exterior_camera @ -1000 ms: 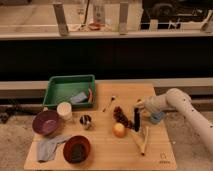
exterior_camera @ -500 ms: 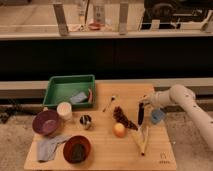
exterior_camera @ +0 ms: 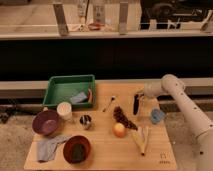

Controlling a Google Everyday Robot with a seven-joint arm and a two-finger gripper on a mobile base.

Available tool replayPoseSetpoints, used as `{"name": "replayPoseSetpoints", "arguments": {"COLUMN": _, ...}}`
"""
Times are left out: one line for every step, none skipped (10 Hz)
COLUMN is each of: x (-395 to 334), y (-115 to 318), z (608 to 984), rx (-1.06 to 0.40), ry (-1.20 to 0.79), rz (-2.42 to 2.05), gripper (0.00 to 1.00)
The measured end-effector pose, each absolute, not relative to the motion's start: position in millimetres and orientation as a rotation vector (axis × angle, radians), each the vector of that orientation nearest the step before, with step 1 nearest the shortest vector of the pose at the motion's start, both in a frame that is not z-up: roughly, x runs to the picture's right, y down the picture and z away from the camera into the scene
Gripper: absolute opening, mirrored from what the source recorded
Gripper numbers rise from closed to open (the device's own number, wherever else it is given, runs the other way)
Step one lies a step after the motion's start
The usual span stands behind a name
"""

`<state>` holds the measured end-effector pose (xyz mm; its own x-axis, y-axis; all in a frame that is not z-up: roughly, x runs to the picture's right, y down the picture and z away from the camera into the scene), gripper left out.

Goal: Wipe table surface with brush

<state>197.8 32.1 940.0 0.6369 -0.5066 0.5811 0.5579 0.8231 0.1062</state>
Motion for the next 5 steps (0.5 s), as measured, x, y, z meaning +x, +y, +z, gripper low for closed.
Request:
{"name": "replayPoseSetpoints", "arguments": {"x": 183.2, "y": 35.9, "z": 939.1, "rx": -0.092, "ry": -0.656, "rz": -0.635, "gripper": 0.00}}
{"name": "replayPoseSetpoints", "arguments": {"x": 168.5, "y": 41.5, "z": 935.4, "rx": -0.093, "ry": -0.678, "rz": -0.663, "gripper": 0.00}}
{"name": "replayPoseSetpoints", "arguments": {"x": 152.7, "y": 51.0, "z": 925.8, "rx": -0.089, "ry": -0.707, "rz": -0.698, "gripper": 0.00}}
{"name": "replayPoseSetpoints", "arguments": {"x": 143.9, "y": 60.8, "z": 915.2, "rx": -0.084, "ry": -0.728, "rz": -0.724, "gripper": 0.00}}
{"name": "replayPoseSetpoints", "arguments": {"x": 134.9, "y": 73.0, "z": 902.0, "rx": -0.078, "ry": -0.752, "rz": -0.750, "gripper": 0.00}}
